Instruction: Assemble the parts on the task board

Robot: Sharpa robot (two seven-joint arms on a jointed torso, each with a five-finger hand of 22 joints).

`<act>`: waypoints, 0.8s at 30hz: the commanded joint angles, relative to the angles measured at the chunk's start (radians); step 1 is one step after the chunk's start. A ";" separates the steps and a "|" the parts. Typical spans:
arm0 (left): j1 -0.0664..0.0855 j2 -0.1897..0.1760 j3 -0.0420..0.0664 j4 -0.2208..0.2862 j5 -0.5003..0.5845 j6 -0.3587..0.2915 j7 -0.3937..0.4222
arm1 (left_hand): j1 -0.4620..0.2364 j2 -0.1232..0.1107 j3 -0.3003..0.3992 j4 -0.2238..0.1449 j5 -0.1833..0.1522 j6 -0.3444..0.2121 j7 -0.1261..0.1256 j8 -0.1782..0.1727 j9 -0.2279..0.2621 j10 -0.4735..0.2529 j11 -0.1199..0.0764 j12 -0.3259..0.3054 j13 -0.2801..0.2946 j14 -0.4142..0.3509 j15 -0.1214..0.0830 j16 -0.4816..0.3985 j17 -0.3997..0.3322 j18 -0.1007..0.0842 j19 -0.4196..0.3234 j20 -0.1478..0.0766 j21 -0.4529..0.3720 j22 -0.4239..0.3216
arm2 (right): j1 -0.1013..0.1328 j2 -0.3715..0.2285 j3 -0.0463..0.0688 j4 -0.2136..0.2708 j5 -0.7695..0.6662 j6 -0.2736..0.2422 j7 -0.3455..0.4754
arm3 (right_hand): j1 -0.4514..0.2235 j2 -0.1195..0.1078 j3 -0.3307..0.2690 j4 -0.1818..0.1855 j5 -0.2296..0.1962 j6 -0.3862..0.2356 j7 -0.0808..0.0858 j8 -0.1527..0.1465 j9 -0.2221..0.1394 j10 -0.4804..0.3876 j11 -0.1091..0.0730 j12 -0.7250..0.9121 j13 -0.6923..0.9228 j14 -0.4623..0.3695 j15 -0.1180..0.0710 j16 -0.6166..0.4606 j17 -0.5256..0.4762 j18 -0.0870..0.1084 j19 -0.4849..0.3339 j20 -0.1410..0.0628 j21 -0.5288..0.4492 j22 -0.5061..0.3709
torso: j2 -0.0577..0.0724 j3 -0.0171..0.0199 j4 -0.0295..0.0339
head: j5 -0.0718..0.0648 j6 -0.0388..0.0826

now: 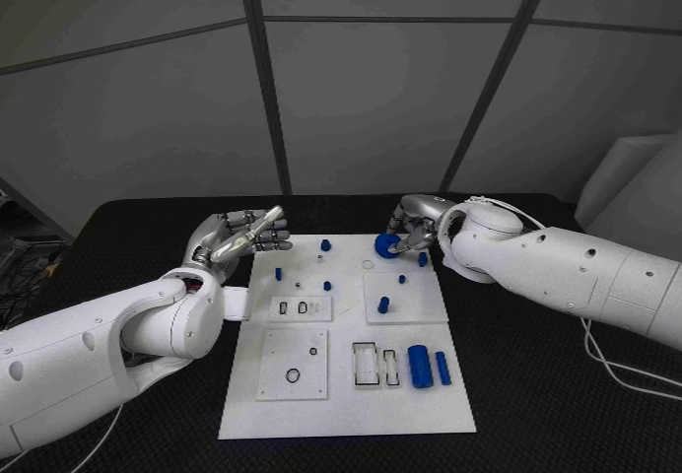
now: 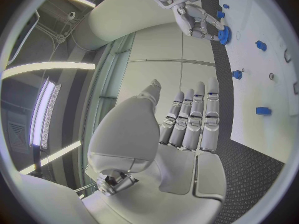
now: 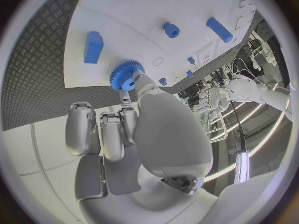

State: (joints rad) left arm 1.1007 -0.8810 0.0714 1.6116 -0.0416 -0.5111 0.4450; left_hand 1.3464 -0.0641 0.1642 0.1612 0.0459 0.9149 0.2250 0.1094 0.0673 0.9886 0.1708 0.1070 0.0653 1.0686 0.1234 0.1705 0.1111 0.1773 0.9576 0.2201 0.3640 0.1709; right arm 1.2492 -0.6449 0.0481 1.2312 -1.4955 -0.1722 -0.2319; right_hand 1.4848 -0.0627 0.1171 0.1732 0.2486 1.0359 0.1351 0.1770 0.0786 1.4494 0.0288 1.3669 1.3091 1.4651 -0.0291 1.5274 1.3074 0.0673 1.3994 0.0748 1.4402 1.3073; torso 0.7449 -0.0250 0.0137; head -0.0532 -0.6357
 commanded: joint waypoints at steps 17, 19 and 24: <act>0.002 -0.001 0.001 -0.005 -0.003 0.014 0.001 | 0.001 0.011 0.001 -0.006 0.001 0.002 0.004 -0.006 -0.001 0.003 0.007 -0.004 -0.001 0.003 0.002 -0.003 0.001 0.002 0.006 0.003 0.002 -0.002 | 0.002 0.059 0.000 0.132 -0.103 -0.140 -0.019 | -0.022 -0.011 0.035 0.009 0.019 0.027 -0.015 -0.028 0.006 0.007 0.006 0.007 0.067 0.088 -0.004 0.005 0.182 -0.014 0.012 0.003 0.008 0.012 | 0.001 -0.0023 0.0050 | 0.011 0.010; 0.002 -0.001 0.001 -0.006 -0.003 0.014 0.001 | 0.001 0.011 0.001 -0.006 0.001 0.002 0.004 -0.006 -0.001 0.003 0.007 -0.004 -0.001 0.003 0.002 -0.003 0.001 0.002 0.006 0.003 0.002 -0.002 | 0.002 0.083 -0.004 0.122 -0.106 -0.138 -0.020 | -0.025 -0.013 0.037 0.010 0.017 0.028 -0.014 -0.029 0.006 0.007 0.007 0.006 0.066 0.088 -0.003 0.005 0.181 -0.013 0.011 0.004 0.008 0.012 | 0.001 -0.0019 0.0040 | 0.016 0.010; 0.002 0.000 0.001 -0.008 -0.003 0.014 0.002 | 0.001 0.011 0.001 -0.006 0.001 0.002 0.004 -0.006 -0.001 0.003 0.007 -0.004 -0.001 0.003 0.002 -0.003 0.001 0.002 0.006 0.003 0.002 -0.002 | 0.002 0.135 -0.018 0.095 -0.110 -0.130 -0.021 | -0.027 -0.014 0.038 0.011 0.017 0.028 -0.014 -0.031 0.005 0.007 0.007 0.006 0.066 0.088 -0.003 0.005 0.180 -0.014 0.011 0.004 0.008 0.012 | 0.002 -0.0018 0.0042 | 0.025 0.007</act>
State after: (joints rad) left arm 1.1007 -0.8822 0.0714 1.6036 -0.0416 -0.5094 0.4426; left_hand 1.3465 -0.0642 0.1643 0.1612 0.0459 0.9149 0.2250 0.1094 0.0673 0.9886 0.1708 0.1064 0.0653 1.0686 0.1234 0.1705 0.1109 0.1774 0.9576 0.2201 0.3640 0.1710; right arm 1.2500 -0.5173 0.0310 1.3338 -1.5836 -0.2891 -0.2442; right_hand 1.4722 -0.0776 0.1484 0.1854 0.2687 1.0362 0.1354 0.1468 0.0786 1.4545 0.0339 1.3706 1.3086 1.4650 -0.0289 1.5274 1.3080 0.0618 1.4028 0.0783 1.4443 1.3079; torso 0.7462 -0.0270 0.0177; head -0.0318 -0.6274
